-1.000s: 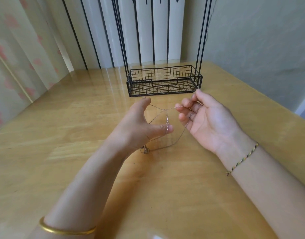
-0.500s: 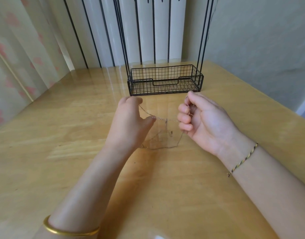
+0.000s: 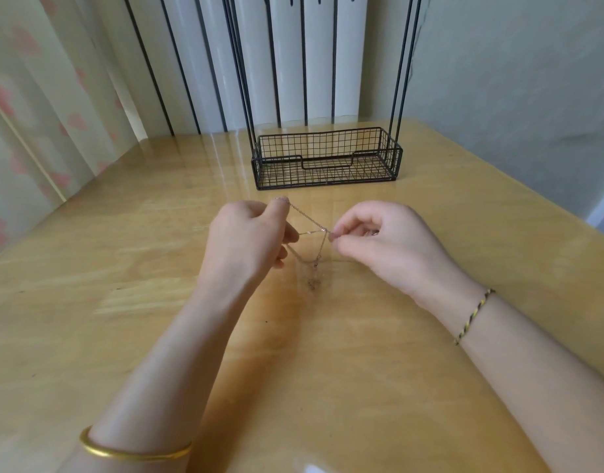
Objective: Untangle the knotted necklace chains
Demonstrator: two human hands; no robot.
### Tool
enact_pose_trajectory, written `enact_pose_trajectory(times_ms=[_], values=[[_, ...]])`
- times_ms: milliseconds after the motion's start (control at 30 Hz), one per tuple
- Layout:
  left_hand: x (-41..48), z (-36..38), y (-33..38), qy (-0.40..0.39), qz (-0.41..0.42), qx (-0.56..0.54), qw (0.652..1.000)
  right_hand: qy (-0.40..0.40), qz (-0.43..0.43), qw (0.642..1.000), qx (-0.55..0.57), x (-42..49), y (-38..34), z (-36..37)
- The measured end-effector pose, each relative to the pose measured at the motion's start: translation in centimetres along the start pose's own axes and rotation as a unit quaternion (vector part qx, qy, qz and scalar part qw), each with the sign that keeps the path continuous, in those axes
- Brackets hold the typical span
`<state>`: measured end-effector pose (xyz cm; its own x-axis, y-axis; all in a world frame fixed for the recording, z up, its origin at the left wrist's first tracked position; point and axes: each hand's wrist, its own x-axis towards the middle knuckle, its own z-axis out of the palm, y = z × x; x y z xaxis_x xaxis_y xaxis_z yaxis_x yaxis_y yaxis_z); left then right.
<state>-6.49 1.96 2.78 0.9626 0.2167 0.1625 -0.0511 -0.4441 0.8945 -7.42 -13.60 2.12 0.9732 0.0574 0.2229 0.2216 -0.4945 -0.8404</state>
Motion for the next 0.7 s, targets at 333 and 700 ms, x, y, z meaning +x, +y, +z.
enact_pose_trajectory(times_ms=[333, 700], values=[[0.09, -0.18, 0.2, -0.081, -0.088, -0.149, 0.982, 0.012, 0.001, 0.996, 0.084, 0.27, 0.4, -0.05], [-0.31, -0.45, 0.81, -0.194, -0.201, -0.34, 0.898, 0.014, 0.048, 0.987, 0.154, 0.27, 0.15, -0.35]])
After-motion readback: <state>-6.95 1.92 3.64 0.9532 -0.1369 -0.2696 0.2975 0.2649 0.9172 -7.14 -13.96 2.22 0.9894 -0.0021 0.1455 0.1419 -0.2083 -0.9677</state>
